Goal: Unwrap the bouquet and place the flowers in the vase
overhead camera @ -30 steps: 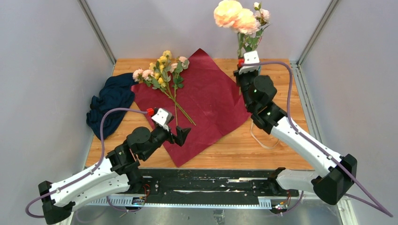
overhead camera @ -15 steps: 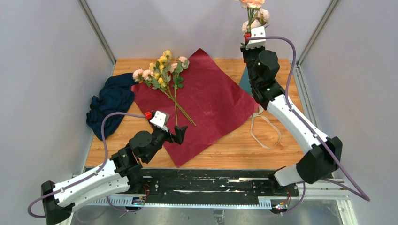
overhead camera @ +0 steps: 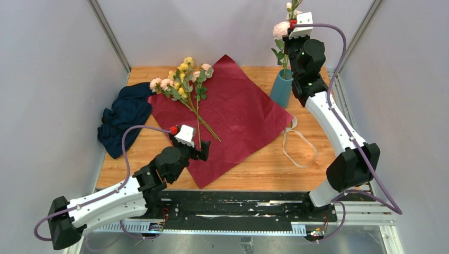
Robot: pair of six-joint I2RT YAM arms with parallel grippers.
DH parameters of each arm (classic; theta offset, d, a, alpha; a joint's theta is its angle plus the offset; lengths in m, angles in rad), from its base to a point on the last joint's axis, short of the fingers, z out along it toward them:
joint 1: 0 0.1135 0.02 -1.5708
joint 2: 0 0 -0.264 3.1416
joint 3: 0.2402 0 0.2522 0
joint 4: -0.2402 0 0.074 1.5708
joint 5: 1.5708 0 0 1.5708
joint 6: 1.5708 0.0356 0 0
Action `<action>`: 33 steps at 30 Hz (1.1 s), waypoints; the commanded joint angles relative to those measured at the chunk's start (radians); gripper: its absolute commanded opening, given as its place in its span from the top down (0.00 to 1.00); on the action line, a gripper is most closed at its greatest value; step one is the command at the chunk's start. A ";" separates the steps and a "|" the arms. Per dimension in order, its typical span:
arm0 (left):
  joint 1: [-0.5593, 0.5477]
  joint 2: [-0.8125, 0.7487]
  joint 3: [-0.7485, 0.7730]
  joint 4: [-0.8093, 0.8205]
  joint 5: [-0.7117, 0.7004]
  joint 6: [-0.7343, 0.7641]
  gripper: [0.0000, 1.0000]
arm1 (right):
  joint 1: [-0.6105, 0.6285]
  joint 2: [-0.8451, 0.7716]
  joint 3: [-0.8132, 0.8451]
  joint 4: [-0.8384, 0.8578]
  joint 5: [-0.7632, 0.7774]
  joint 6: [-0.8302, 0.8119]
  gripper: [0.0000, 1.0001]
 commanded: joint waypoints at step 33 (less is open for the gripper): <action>0.030 0.239 0.216 -0.085 -0.187 -0.199 0.00 | -0.079 -0.077 -0.335 0.142 -0.044 0.220 0.35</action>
